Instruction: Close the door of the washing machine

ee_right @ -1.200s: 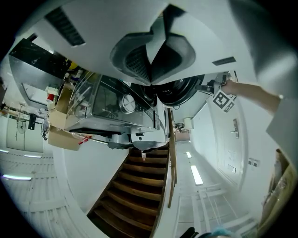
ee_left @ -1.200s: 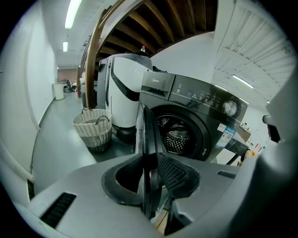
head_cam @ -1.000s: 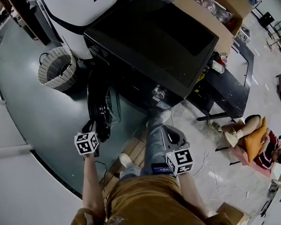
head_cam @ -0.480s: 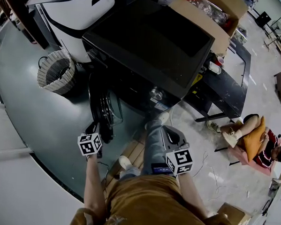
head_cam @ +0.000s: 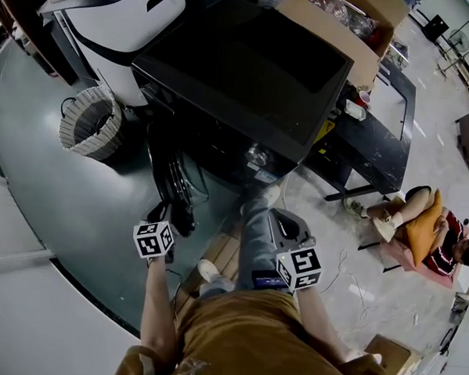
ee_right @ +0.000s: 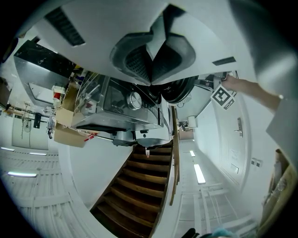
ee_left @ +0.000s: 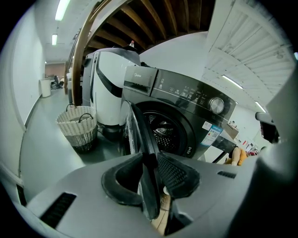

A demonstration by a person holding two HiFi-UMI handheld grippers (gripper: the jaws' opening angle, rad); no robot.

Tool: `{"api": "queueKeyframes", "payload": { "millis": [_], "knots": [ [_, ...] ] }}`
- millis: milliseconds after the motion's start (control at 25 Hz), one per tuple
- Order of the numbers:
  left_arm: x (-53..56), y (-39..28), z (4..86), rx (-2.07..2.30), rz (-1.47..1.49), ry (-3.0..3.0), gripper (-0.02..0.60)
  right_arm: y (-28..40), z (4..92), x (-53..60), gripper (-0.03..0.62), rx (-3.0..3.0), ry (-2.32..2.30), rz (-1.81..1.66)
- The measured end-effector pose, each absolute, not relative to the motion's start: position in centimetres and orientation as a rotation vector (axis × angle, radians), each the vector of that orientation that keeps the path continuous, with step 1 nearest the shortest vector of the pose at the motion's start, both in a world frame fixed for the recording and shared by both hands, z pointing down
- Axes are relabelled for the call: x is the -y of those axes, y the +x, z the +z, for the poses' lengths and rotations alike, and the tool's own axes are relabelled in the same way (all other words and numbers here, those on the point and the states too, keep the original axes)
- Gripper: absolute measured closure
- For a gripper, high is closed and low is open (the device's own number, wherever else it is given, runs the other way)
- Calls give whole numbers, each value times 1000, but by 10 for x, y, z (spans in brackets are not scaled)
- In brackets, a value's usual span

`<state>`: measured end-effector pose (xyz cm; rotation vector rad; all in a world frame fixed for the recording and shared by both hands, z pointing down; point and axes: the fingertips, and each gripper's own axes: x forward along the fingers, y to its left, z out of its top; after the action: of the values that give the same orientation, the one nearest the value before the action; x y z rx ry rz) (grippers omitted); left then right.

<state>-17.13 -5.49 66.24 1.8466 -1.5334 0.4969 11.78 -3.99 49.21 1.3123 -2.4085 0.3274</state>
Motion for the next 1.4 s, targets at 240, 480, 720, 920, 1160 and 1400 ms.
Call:
{"api": "queueKeyframes", "payload": {
  "millis": [240, 480, 720, 920, 1160, 1400],
  "knots": [
    [59, -161, 663, 1500, 493, 1857, 462, 120, 495, 42, 582, 2402, 1325, 335],
    [63, -152, 663, 1478, 488, 1869, 462, 123, 495, 43, 582, 2396, 1330, 332],
    [66, -144, 663, 1470, 479, 1869, 462, 123, 496, 44, 582, 2392, 1329, 333],
    [70, -136, 662, 1457, 476, 1877, 462, 122, 495, 44, 582, 2389, 1325, 329],
    [77, -124, 663, 1429, 473, 1904, 454, 130, 496, 46, 581, 2377, 1348, 337],
    [86, -111, 664, 1384, 473, 1932, 443, 135, 496, 47, 582, 2363, 1368, 333]
  ]
}}
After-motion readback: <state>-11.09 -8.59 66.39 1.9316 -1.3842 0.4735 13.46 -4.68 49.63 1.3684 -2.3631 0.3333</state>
